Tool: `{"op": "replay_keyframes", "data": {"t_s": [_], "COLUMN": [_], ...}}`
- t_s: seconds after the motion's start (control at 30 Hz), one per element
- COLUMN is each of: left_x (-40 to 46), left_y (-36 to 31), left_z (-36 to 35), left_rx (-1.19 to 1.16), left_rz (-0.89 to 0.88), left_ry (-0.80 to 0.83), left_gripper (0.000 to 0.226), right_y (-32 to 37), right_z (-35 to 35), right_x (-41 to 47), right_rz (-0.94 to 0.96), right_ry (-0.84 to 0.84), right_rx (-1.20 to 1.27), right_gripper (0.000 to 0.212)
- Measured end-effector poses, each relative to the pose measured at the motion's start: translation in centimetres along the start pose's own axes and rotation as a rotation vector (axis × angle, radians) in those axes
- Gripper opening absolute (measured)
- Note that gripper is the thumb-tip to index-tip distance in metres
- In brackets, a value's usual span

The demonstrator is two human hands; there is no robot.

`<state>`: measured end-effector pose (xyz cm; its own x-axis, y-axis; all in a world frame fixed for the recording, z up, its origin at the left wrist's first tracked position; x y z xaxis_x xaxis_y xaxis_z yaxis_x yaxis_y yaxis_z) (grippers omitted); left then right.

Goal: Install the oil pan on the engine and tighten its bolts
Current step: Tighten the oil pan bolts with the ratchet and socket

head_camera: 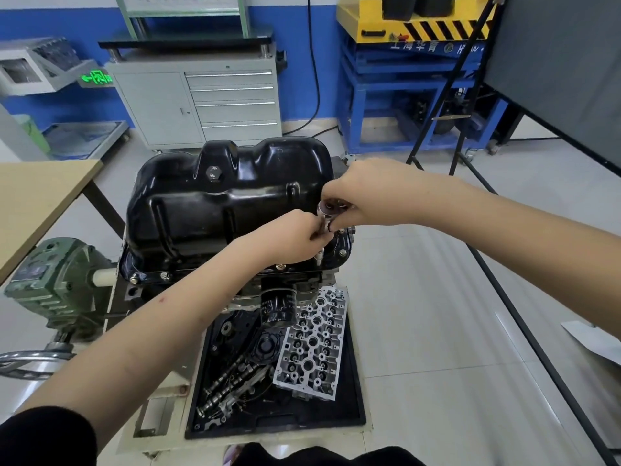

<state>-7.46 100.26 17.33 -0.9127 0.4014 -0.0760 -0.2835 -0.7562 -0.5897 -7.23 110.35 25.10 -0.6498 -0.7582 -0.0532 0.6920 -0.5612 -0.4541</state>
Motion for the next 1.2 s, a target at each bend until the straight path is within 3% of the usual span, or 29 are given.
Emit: {"op": "replay_keyframes", "data": {"t_s": [0.1, 0.17, 0.4, 0.6, 0.73, 0.83, 1.07, 1.2], "left_x": [-0.2, -0.1, -0.2, -0.3, -0.3, -0.3, -0.3, -0.2], "left_y": [-0.1, -0.2, -0.3, -0.4, -0.5, -0.4, -0.4, -0.3], "left_z": [-0.1, -0.2, -0.2, 0.1, -0.1, -0.1, -0.4, -0.2], "left_rx": [-0.009, 0.034, 0.037, -0.042, 0.034, 0.048, -0.054, -0.018], "left_rz": [-0.017, -0.027, -0.013, -0.017, -0.040, -0.030, -0.032, -0.020], "left_ry": [-0.046, -0.083, -0.023, -0.070, -0.052, -0.022, -0.109, -0.077], "left_gripper": [0.040, 0.039, 0.033, 0.040, 0.039, 0.043, 0.041, 0.034], "right_y": [0.2, 0.3, 0.6, 0.1, 0.3, 0.4, 0.4, 0.5], "right_z": [-0.4, -0.5, 0.3, -0.1, 0.0, 0.0, -0.4, -0.6], "right_x": [0.1, 0.1, -0.4, -0.3, -0.5, -0.5, -0.2, -0.3], "right_rz": [-0.088, -0.084, 0.103, -0.144, -0.022, 0.070, -0.142, -0.037], "right_ry": [0.037, 0.023, -0.042, 0.001, -0.049, -0.032, -0.018, -0.070], "right_rx": [0.068, 0.076, -0.067, -0.050, -0.012, -0.037, -0.089, -0.045], "right_gripper": [0.044, 0.040, 0.030, 0.048, 0.027, 0.026, 0.045, 0.031]}}
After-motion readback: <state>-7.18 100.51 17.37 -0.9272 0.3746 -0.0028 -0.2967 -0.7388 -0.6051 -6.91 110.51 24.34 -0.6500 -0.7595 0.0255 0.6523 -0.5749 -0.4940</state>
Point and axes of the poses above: each hand's wrist, its own x-axis towards the middle knuckle, its own z-axis out of the back of the hand, y = z × x, the point moved 4 cm from there along x, towards the middle knuckle, and after that the axes turned 14 degrees about -x, right-handed, at the moved point
